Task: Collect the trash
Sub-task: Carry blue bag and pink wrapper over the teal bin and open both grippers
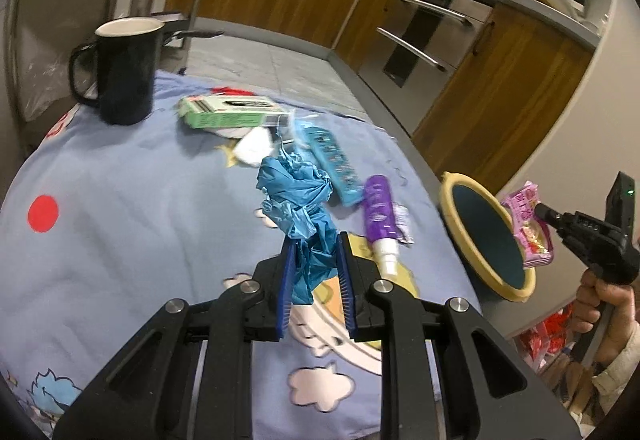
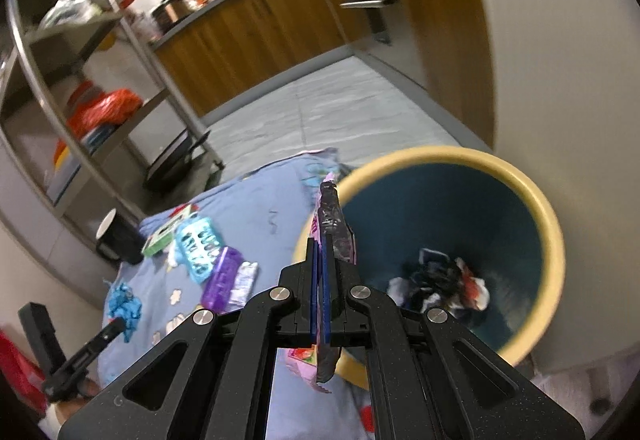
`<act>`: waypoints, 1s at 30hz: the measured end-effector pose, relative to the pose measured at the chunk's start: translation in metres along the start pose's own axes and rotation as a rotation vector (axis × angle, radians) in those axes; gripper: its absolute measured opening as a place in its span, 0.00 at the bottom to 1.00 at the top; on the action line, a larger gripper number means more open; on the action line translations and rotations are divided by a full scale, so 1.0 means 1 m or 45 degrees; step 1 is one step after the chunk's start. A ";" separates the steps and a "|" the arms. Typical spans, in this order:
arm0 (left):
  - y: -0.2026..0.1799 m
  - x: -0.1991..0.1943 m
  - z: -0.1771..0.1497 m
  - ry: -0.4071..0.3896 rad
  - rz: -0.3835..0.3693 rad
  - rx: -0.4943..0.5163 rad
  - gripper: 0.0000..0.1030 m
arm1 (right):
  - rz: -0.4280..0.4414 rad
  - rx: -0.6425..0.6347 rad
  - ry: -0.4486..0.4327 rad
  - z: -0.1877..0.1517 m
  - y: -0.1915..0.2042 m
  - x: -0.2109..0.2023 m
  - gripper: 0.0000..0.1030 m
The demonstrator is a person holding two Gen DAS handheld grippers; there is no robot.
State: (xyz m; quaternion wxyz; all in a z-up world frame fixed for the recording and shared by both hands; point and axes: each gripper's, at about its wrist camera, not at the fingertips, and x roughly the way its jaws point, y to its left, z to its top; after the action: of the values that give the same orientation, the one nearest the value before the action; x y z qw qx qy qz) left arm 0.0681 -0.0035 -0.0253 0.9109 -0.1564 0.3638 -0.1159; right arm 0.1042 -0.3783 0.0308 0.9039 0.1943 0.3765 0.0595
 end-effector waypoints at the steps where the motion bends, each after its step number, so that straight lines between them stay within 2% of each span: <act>1: -0.006 -0.001 0.001 0.001 -0.008 0.014 0.19 | -0.005 0.015 -0.006 -0.001 -0.005 -0.002 0.03; 8: -0.051 -0.002 0.009 0.014 -0.084 0.079 0.19 | -0.038 0.123 -0.017 -0.010 -0.035 0.001 0.03; 14: -0.106 0.013 0.016 0.058 -0.177 0.170 0.19 | -0.065 0.187 -0.018 -0.011 -0.054 0.010 0.03; 19: -0.149 0.031 0.023 0.090 -0.249 0.240 0.19 | -0.117 0.216 0.025 -0.015 -0.066 0.018 0.03; 21: -0.162 0.037 0.024 0.098 -0.267 0.252 0.19 | -0.136 0.228 0.048 -0.017 -0.071 0.021 0.08; 23: -0.177 0.044 0.025 0.110 -0.288 0.264 0.19 | -0.148 0.246 0.066 -0.018 -0.075 0.024 0.27; 27: -0.202 0.056 0.025 0.127 -0.315 0.292 0.19 | -0.134 0.298 0.047 -0.019 -0.082 0.019 0.46; 28: -0.206 0.059 0.025 0.133 -0.320 0.297 0.19 | -0.131 0.325 0.042 -0.019 -0.085 0.018 0.60; 29: -0.210 0.062 0.025 0.138 -0.322 0.301 0.19 | -0.127 0.355 0.031 -0.019 -0.089 0.016 0.69; 30: -0.216 0.067 0.025 0.148 -0.326 0.306 0.19 | -0.125 0.379 0.021 -0.018 -0.093 0.015 0.71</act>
State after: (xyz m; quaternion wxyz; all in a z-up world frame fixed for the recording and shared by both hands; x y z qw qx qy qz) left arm 0.1118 -0.2195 0.0299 0.8782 -0.0846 0.3765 -0.2826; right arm 0.0986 -0.4541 -0.0275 0.8639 0.3068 0.3975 -0.0396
